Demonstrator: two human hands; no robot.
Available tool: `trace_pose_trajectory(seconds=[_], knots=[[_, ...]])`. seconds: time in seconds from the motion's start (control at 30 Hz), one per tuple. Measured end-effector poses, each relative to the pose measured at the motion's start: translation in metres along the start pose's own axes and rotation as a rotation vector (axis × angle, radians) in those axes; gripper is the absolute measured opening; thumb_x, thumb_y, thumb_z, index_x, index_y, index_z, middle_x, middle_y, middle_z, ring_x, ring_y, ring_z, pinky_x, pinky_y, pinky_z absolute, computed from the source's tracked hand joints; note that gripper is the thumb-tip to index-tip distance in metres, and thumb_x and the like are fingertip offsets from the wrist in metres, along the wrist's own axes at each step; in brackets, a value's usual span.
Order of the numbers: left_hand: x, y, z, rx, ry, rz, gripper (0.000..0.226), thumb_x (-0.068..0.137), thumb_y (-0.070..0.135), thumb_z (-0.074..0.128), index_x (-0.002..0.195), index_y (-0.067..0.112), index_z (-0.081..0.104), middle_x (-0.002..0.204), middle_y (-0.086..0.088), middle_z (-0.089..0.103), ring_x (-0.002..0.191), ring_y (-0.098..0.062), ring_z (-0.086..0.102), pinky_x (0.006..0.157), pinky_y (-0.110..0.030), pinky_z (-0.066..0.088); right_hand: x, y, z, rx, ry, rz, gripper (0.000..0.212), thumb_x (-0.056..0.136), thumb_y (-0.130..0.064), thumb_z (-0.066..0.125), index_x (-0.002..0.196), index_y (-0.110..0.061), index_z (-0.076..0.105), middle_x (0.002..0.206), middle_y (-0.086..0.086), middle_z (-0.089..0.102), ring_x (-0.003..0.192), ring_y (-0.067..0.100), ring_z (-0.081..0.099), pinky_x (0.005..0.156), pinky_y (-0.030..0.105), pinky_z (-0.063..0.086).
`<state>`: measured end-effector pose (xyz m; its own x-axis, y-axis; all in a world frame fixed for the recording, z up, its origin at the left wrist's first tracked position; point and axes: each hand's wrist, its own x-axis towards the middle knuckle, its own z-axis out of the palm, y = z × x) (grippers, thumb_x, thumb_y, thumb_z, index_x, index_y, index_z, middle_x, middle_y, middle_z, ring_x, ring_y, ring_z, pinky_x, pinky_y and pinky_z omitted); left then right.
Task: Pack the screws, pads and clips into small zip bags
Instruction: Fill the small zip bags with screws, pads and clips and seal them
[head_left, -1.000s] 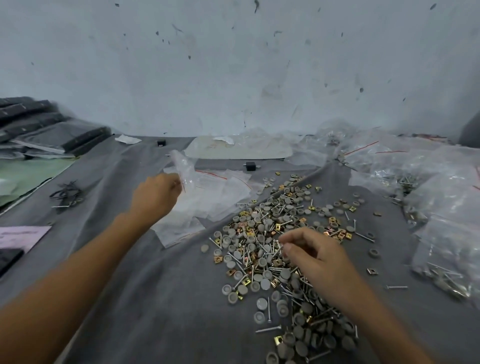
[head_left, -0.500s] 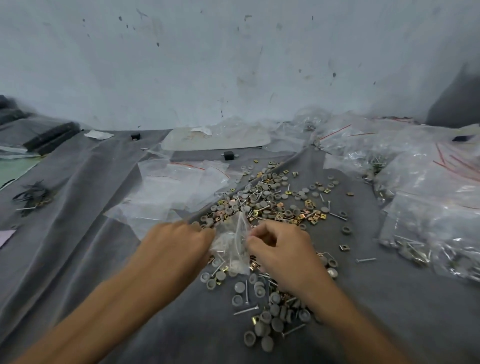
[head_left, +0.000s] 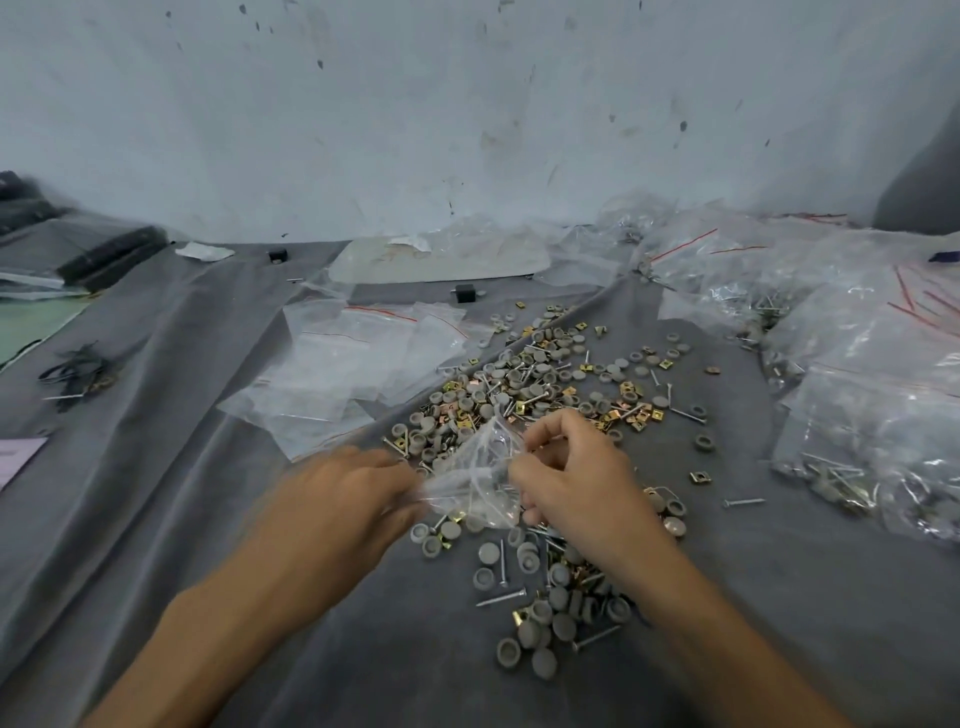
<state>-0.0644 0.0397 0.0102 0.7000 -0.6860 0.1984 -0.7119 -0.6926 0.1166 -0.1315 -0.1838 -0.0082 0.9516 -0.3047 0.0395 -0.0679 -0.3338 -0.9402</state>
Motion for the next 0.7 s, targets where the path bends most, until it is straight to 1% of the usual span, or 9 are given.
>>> trace_pose_trajectory(seconds=[0.1,0.17,0.27,0.33,0.4,0.47,0.53,0.6,0.7], knots=[[-0.002,0.0,0.006,-0.054,-0.015,0.021,0.056,0.095,0.072,0.029,0.094,0.033,0.069,0.084,0.017,0.057,0.092,-0.008,0.06,0.074,-0.03,0.047,0.001,0.003,-0.002,-0.039,-0.025,-0.051,0.031,0.09,-0.023,0.069,0.083,-0.042,0.045,0.083,0.002,0.07,0.059,0.009,0.066,0.053,0.025,0.054],[-0.002,-0.004,0.009,-0.16,0.026,0.019,0.058,0.096,0.07,0.025,0.101,0.036,0.072,0.087,0.018,0.06,0.09,-0.006,0.059,0.076,-0.032,0.049,0.002,0.004,-0.007,-0.073,-0.028,-0.106,0.032,0.097,-0.012,0.061,0.081,-0.035,0.046,0.08,0.005,0.07,0.058,0.01,0.066,0.055,0.029,0.057],[-0.001,-0.009,0.013,-0.366,0.124,-0.016,0.039,0.102,0.059,0.042,0.109,0.04,0.075,0.102,0.021,0.068,0.099,-0.002,0.062,0.083,-0.027,0.049,0.002,0.003,-0.012,-0.158,-0.059,-0.151,0.026,0.103,-0.014,0.054,0.086,-0.033,0.06,0.081,-0.002,0.069,0.07,0.016,0.069,0.066,0.039,0.06],[0.0,-0.007,0.014,-0.568,0.2,-0.063,0.021,0.094,0.05,0.061,0.099,0.038,0.078,0.102,0.017,0.072,0.1,-0.006,0.065,0.083,-0.023,0.048,0.001,0.004,-0.01,-0.26,-0.069,-0.201,0.029,0.103,-0.014,0.053,0.096,-0.034,0.072,0.08,-0.016,0.062,0.071,0.008,0.065,0.062,0.025,0.054],[0.001,-0.006,0.014,-0.653,0.281,-0.115,0.011,0.082,0.044,0.072,0.088,0.036,0.077,0.098,0.013,0.072,0.095,-0.012,0.066,0.081,-0.026,0.048,0.0,0.004,-0.008,-0.361,-0.073,-0.245,0.034,0.102,-0.008,0.052,0.11,-0.032,0.076,0.091,-0.021,0.057,0.08,0.0,0.059,0.069,0.015,0.047],[0.001,-0.006,0.017,-0.606,0.271,-0.137,0.014,0.076,0.047,0.075,0.084,0.036,0.071,0.093,0.015,0.07,0.091,-0.012,0.063,0.077,-0.03,0.048,0.001,0.005,-0.007,-0.385,-0.129,-0.244,0.042,0.102,-0.004,0.049,0.121,-0.033,0.072,0.104,-0.013,0.056,0.095,0.005,0.056,0.08,0.02,0.05],[-0.001,-0.002,0.021,-0.537,0.194,-0.129,0.019,0.075,0.048,0.077,0.082,0.035,0.066,0.09,0.018,0.068,0.089,-0.008,0.061,0.076,-0.031,0.047,0.0,0.007,-0.002,-0.366,-0.225,-0.247,0.044,0.103,-0.006,0.047,0.124,-0.039,0.068,0.103,-0.012,0.048,0.093,0.003,0.049,0.076,0.022,0.046],[-0.002,0.005,0.025,-0.501,0.157,-0.061,0.023,0.077,0.049,0.077,0.079,0.032,0.063,0.091,0.021,0.066,0.088,-0.007,0.06,0.076,-0.027,0.045,-0.001,0.009,0.006,-0.354,-0.262,-0.272,0.028,0.105,-0.015,0.047,0.112,-0.032,0.068,0.097,-0.014,0.044,0.087,0.0,0.046,0.074,0.021,0.039],[-0.003,0.006,0.028,-0.49,0.16,0.022,0.03,0.077,0.058,0.075,0.078,0.031,0.06,0.09,0.022,0.064,0.085,-0.004,0.058,0.071,-0.017,0.039,0.005,0.013,0.007,-0.251,-0.16,-0.261,0.019,0.102,-0.019,0.056,0.098,-0.023,0.073,0.095,-0.011,0.062,0.086,0.008,0.06,0.074,0.032,0.049]])
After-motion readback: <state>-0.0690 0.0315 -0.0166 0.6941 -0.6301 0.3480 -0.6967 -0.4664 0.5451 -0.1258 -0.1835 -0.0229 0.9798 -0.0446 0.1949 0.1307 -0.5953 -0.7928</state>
